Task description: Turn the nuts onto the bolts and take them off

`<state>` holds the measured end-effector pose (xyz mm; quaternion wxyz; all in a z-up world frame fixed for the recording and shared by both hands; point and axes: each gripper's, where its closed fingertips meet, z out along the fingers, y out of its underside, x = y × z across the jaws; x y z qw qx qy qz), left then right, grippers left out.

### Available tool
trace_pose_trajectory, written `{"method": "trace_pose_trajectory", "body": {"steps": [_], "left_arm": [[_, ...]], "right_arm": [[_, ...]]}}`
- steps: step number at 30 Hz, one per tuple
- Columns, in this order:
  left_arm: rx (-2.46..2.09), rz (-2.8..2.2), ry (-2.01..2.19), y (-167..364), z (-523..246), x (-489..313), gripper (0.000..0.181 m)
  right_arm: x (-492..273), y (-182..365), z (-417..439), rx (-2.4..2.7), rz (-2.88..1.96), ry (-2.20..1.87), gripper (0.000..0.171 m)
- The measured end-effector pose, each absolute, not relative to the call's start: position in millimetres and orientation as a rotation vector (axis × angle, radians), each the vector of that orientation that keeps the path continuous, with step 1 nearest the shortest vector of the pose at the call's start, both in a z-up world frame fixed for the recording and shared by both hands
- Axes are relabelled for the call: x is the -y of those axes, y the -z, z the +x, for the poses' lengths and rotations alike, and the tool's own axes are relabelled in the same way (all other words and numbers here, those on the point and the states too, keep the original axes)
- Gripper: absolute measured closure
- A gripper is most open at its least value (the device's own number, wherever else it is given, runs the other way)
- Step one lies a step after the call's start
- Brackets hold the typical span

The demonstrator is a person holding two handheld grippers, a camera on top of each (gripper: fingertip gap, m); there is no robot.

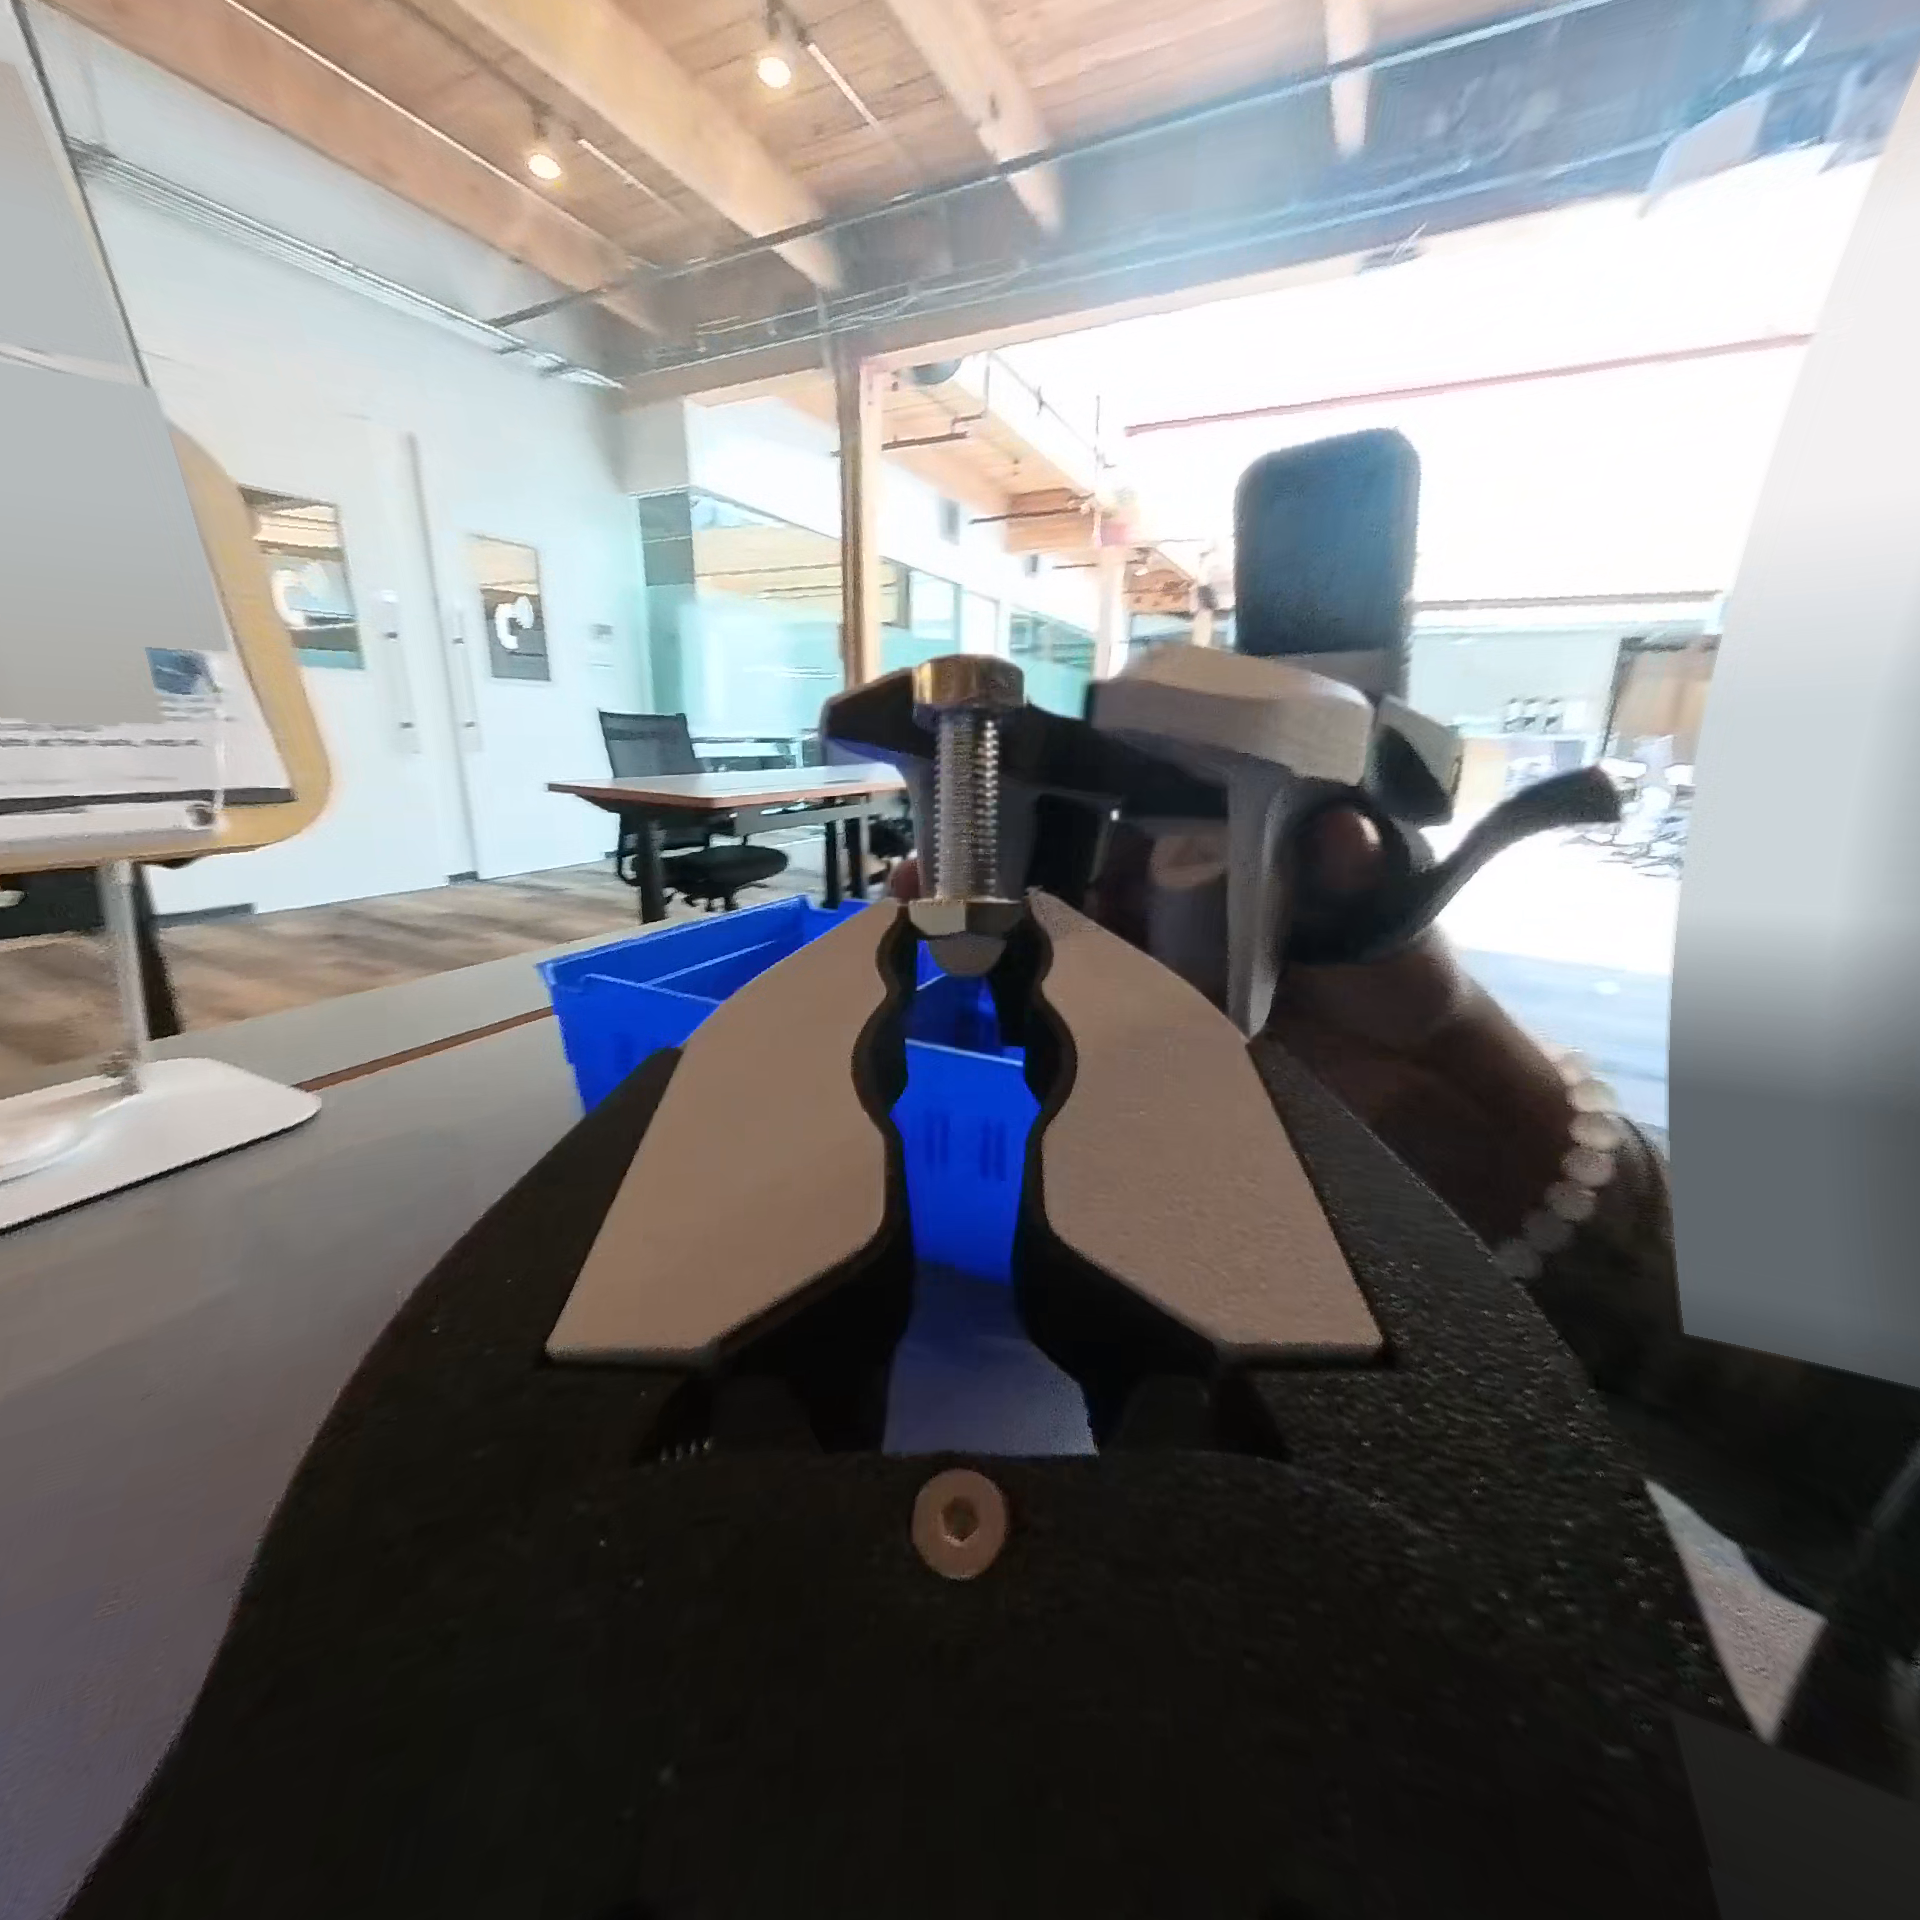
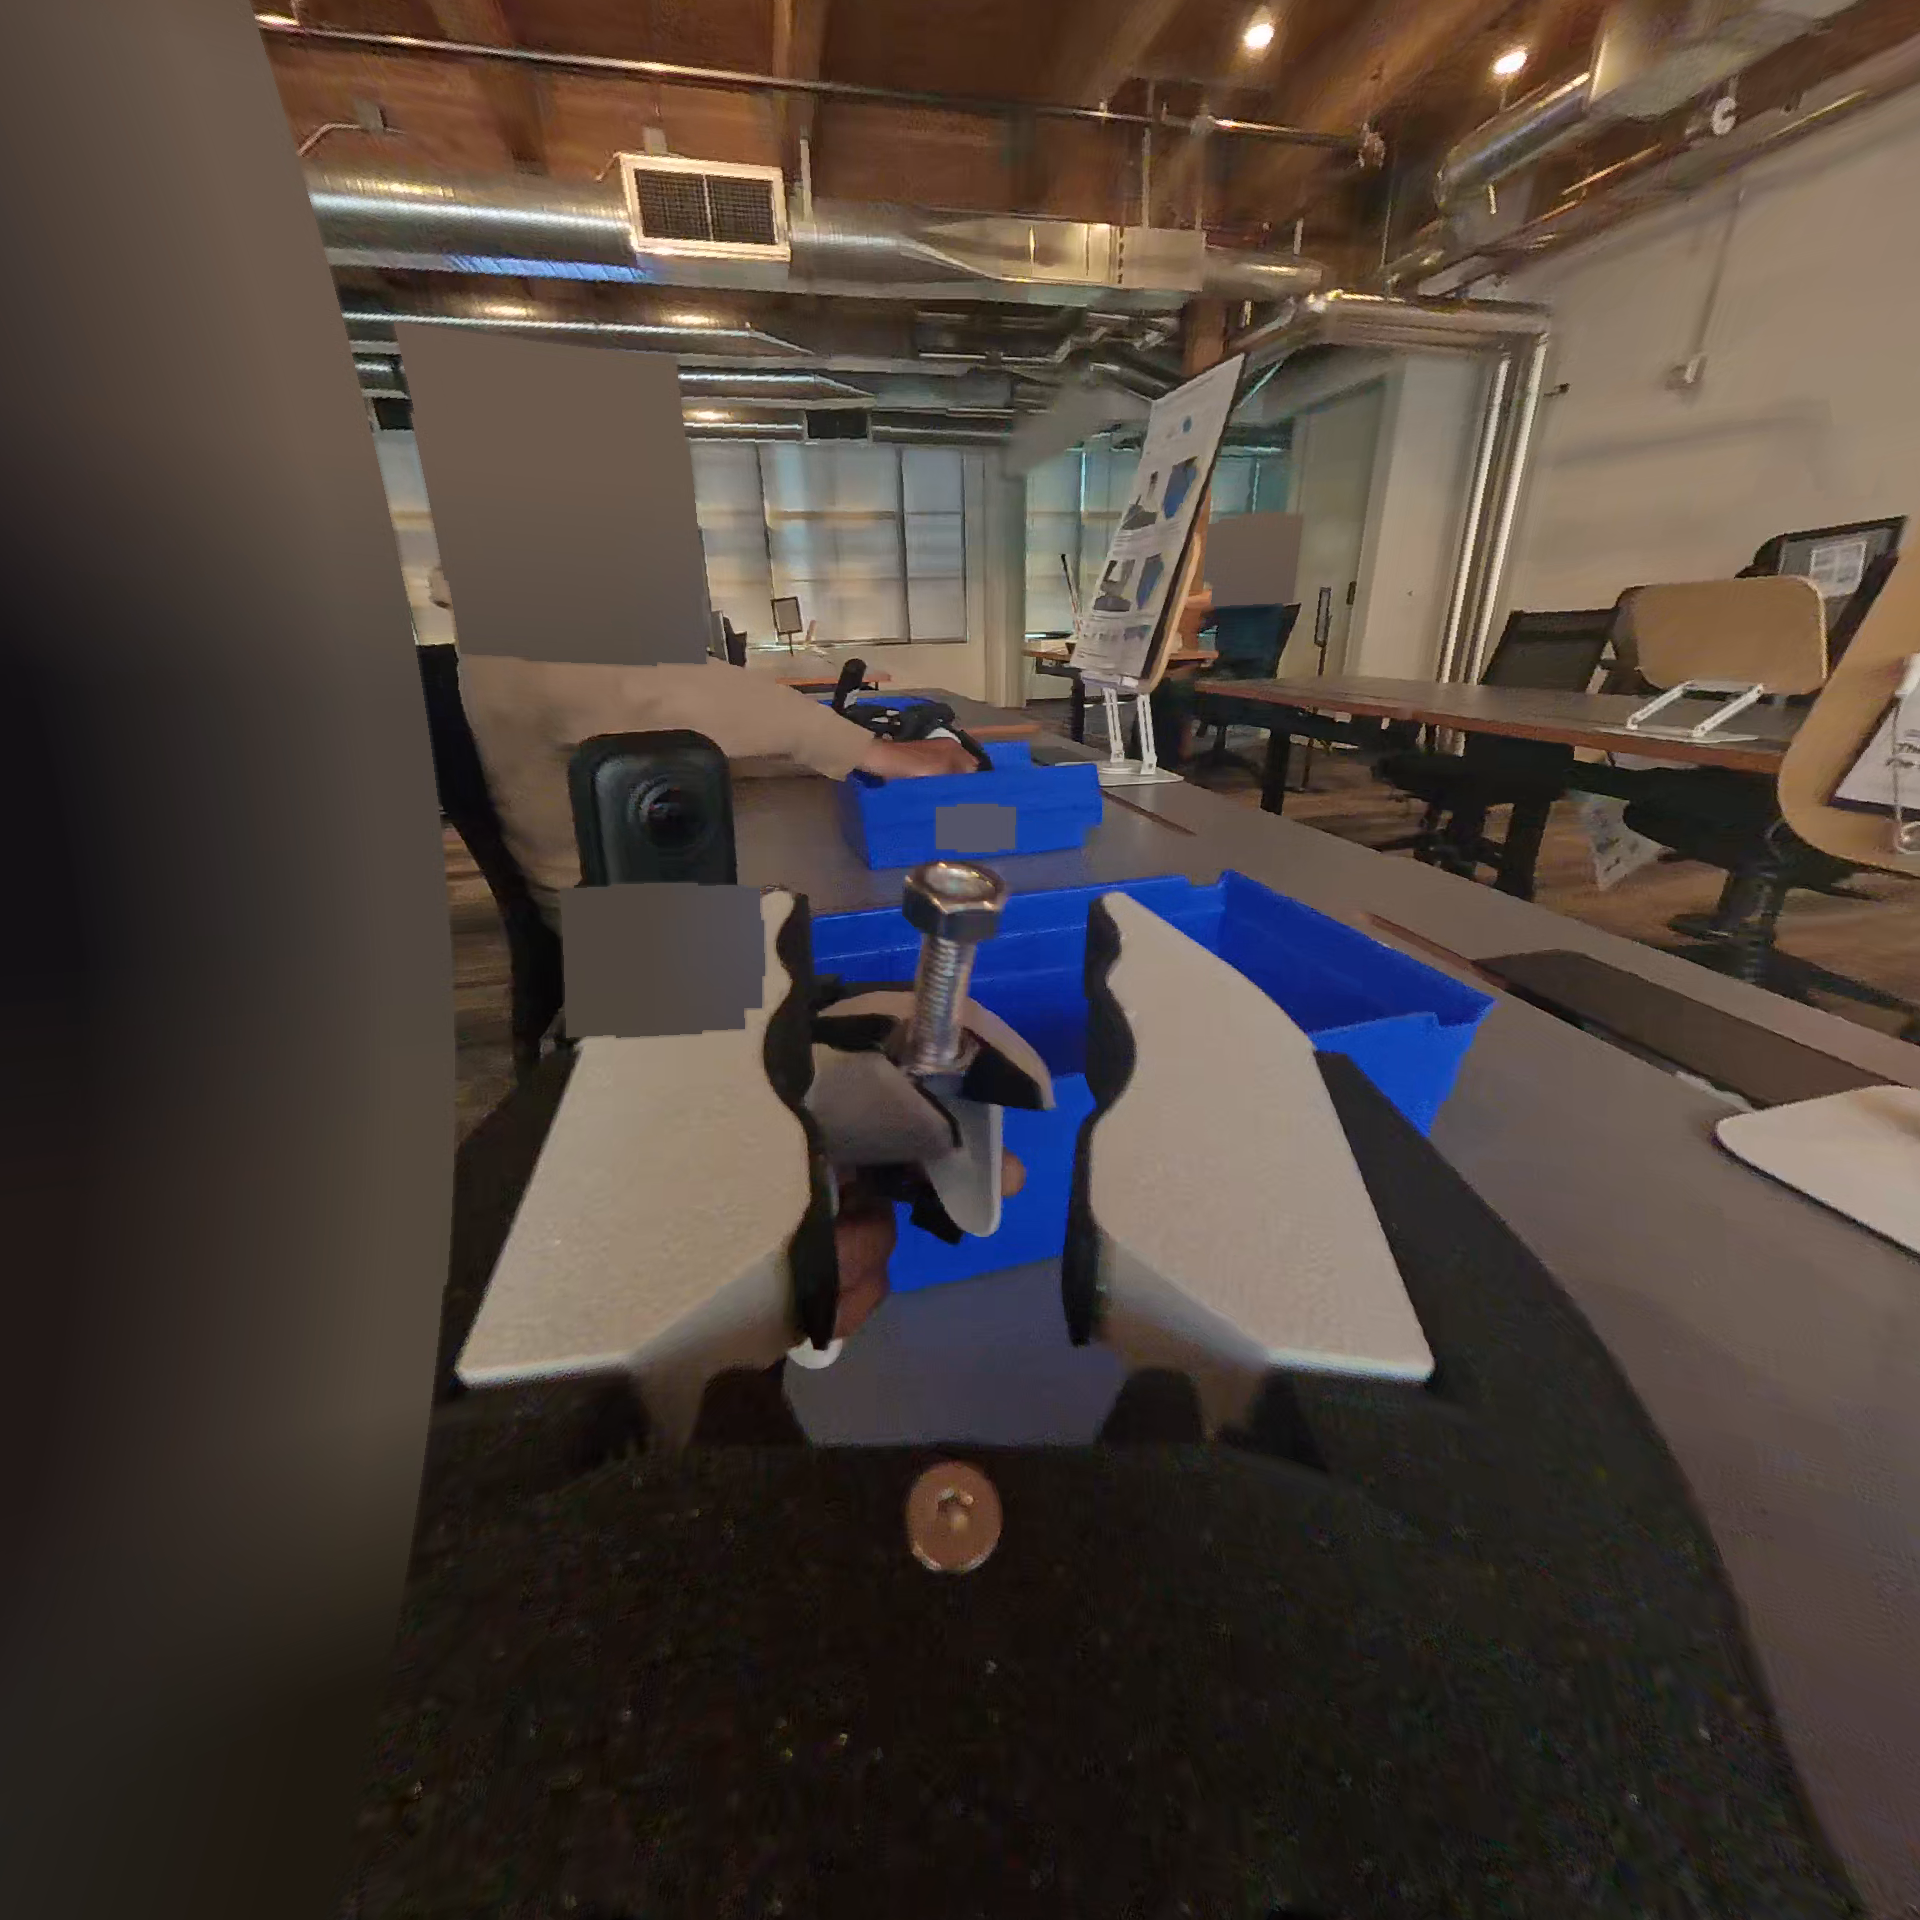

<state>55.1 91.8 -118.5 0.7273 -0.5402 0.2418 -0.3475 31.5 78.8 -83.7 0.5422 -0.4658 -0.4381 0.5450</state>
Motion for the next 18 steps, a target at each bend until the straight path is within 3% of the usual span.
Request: {"method": "trace_pose_trajectory", "body": {"steps": [4,18], "left_arm": [[-0.544,-1.202,0.694,122.5,56.8,-93.6,0.164],[-0.747,-0.998,1.515,102.4,93.4,-30.9,0.163]], "right_arm": [[-83.2,87.8,29.0,1.021,-1.150,-1.262,0.153],[-26.1,70.4,57.3,1.486,-0.627,-1.800,0.153]]}}
